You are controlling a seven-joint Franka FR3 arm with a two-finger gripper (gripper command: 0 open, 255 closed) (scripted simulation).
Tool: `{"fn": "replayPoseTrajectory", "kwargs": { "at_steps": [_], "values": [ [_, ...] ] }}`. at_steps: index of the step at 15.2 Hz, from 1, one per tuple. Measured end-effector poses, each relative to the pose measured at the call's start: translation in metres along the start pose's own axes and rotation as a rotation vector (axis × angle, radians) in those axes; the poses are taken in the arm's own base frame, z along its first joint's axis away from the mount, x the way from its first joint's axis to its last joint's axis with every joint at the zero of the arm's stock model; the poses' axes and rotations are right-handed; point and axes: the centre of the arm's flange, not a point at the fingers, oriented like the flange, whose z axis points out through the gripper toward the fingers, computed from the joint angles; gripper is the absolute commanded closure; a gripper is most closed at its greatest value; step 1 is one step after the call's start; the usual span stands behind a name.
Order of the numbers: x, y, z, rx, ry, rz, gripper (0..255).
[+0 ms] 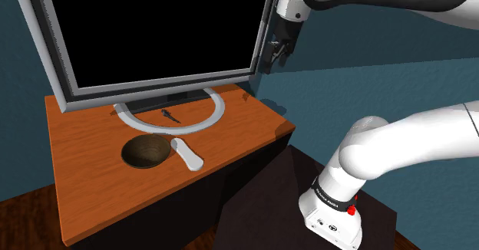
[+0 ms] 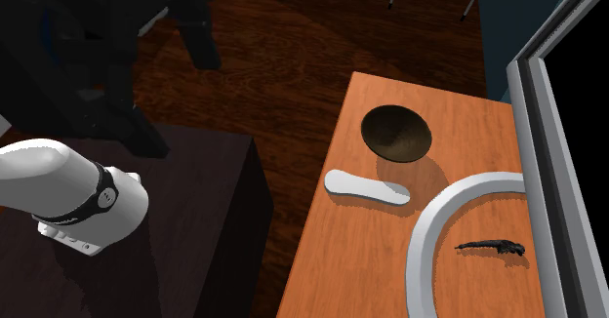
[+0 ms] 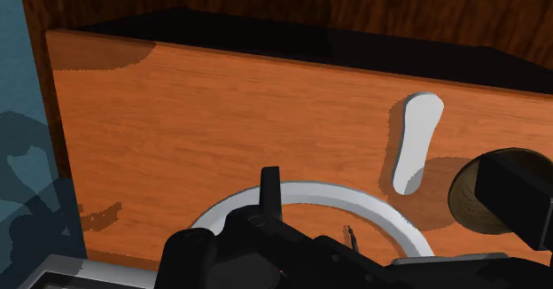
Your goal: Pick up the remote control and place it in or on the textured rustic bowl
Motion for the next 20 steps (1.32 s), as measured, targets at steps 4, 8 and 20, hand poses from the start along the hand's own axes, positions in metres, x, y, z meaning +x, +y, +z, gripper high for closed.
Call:
{"fn": "replayPoseTrajectory", "kwargs": {
  "at_steps": [4,8,20],
  "values": [
    [0.013,-0.009,0.023,0.005,-0.007,0.007,0],
    [0.032,-0.032,0.065,0.015,-0.017,0.019,0],
    [0.095,-0.092,0.198,0.046,-0.048,0.059,0]
  ]
}}
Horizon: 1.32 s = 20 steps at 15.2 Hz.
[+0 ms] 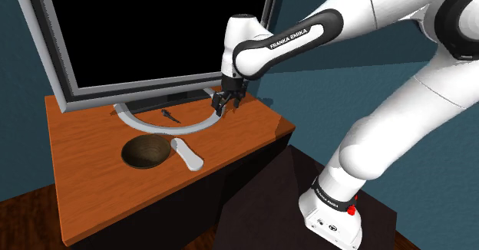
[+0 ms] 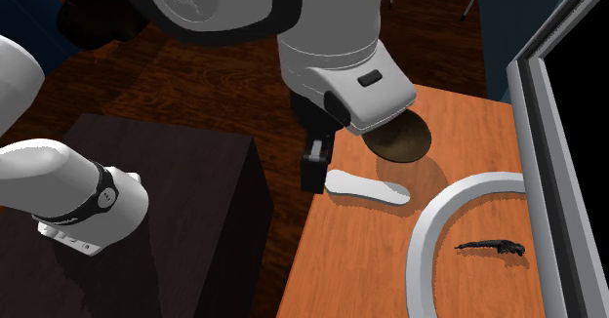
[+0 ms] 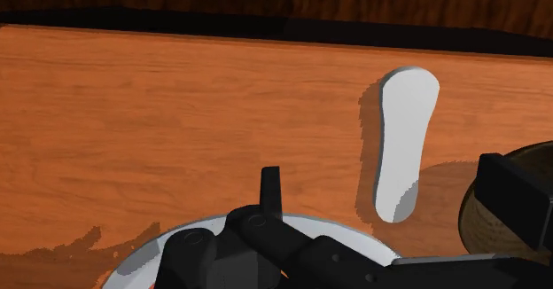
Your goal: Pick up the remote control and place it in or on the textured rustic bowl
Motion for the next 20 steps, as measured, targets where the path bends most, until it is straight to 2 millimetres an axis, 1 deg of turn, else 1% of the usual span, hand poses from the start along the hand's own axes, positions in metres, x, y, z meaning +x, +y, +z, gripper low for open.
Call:
{"fn": "replayPoseTrajectory", "kwargs": {
  "at_steps": [2,4,5,6,8,15,16,20],
  "values": [
    [0.012,-0.011,0.022,0.005,-0.005,0.006,0],
    [0.025,-0.019,0.038,0.010,-0.010,0.013,0],
    [0.032,-0.026,0.049,0.013,-0.012,0.017,0],
    [0.037,-0.032,0.065,0.016,-0.015,0.020,0],
    [0.047,-0.042,0.083,0.021,-0.020,0.027,0],
    [0.083,-0.074,0.163,0.040,-0.037,0.050,0],
    [0.090,-0.081,0.174,0.043,-0.040,0.053,0],
    [0.111,-0.100,0.213,0.054,-0.050,0.067,0]
  ]
}}
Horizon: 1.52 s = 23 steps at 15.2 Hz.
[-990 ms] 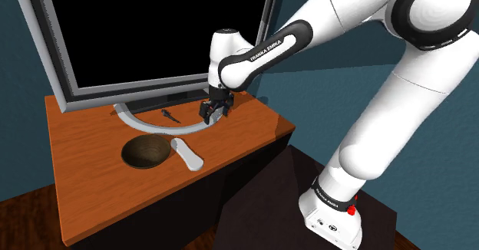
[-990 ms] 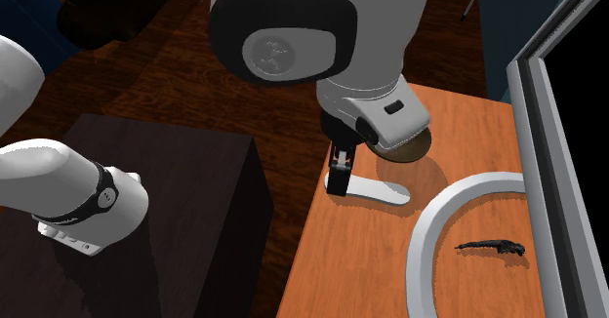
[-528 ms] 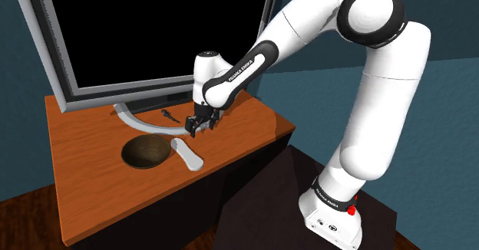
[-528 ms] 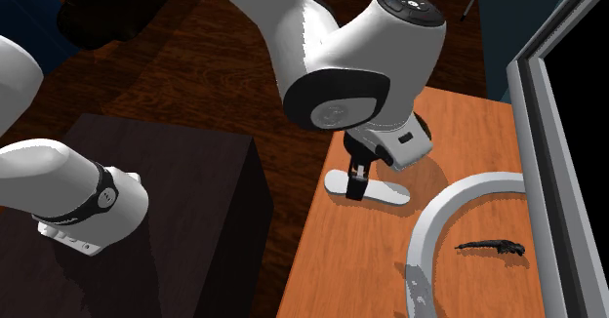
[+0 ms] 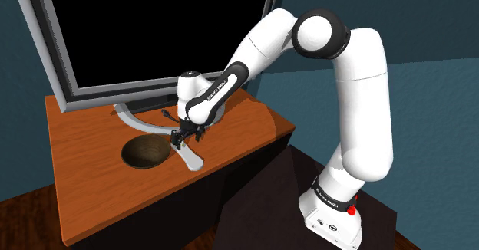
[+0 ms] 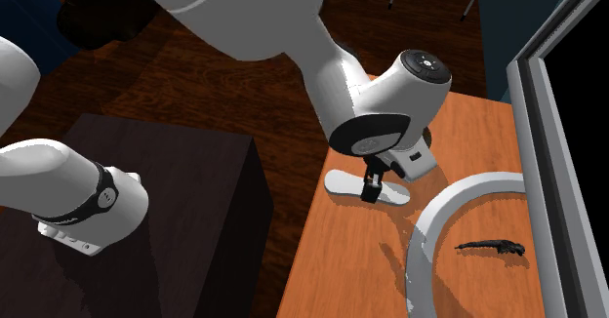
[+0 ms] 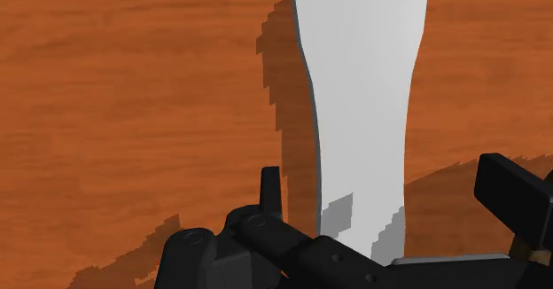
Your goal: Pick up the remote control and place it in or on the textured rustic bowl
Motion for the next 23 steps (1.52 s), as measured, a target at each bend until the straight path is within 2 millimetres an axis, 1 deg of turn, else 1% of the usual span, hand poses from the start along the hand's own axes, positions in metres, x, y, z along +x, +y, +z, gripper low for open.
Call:
{"fn": "replayPoseTrajectory", "kwargs": {
  "at_steps": [1,3,9,15,16,23],
  "values": [
    [0.004,-0.002,0.009,0.001,-0.001,0.002,0],
    [0.006,-0.005,0.020,0.002,-0.003,0.004,0],
    [0.006,-0.004,0.051,0.001,-0.003,0.005,0],
    [0.006,-0.005,0.055,0.001,-0.003,0.005,0],
    [0.006,-0.005,0.055,0.001,-0.003,0.005,255],
    [0.006,-0.005,0.055,0.002,-0.003,0.005,255]
  ]
}}
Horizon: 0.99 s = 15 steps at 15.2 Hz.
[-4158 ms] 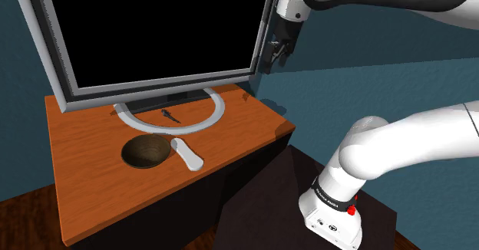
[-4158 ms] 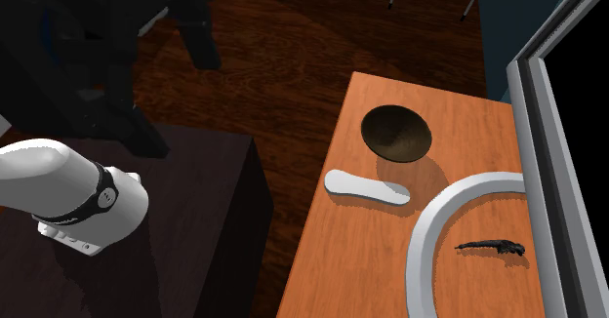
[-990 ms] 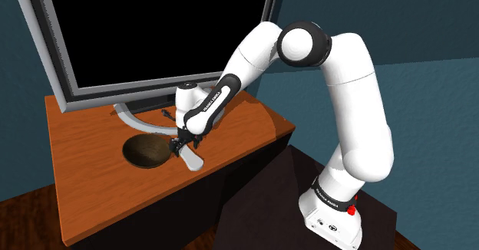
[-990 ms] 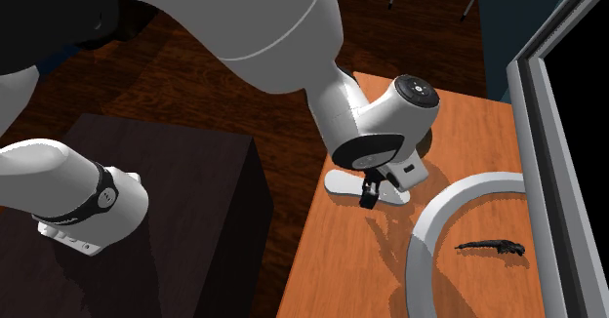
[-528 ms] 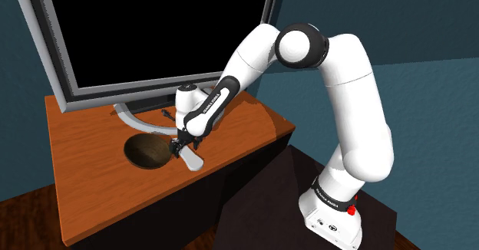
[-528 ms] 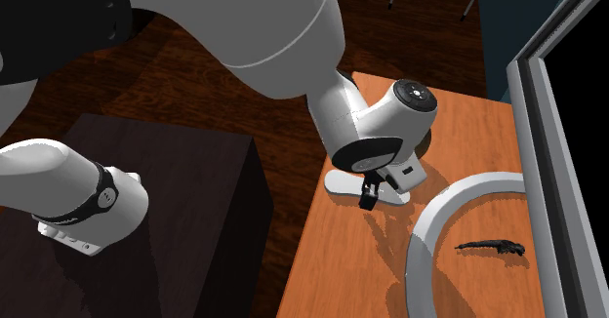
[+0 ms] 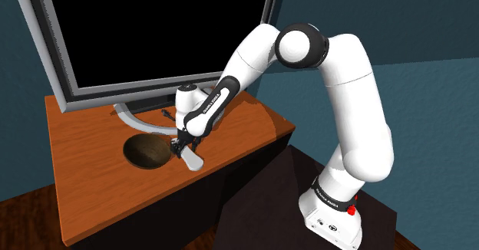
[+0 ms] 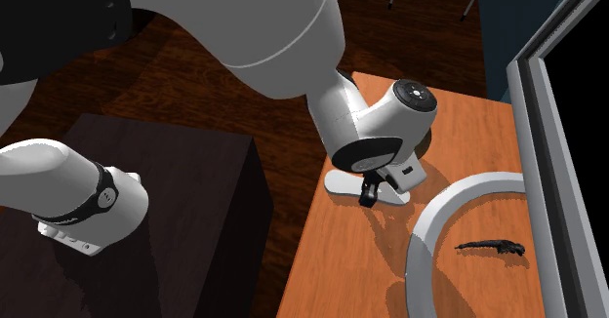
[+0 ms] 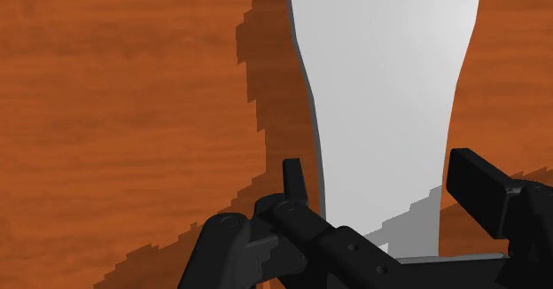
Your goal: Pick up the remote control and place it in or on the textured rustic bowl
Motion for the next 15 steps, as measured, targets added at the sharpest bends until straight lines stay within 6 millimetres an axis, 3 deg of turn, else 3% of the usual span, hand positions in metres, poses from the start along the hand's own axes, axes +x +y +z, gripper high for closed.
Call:
{"fn": "replayPoseTrajectory", "kwargs": {
  "at_steps": [4,15],
  "values": [
    [0.000,0.000,-0.002,0.000,0.000,0.000,255],
    [-0.001,0.001,-0.057,0.001,0.000,-0.001,255]
  ]
}}
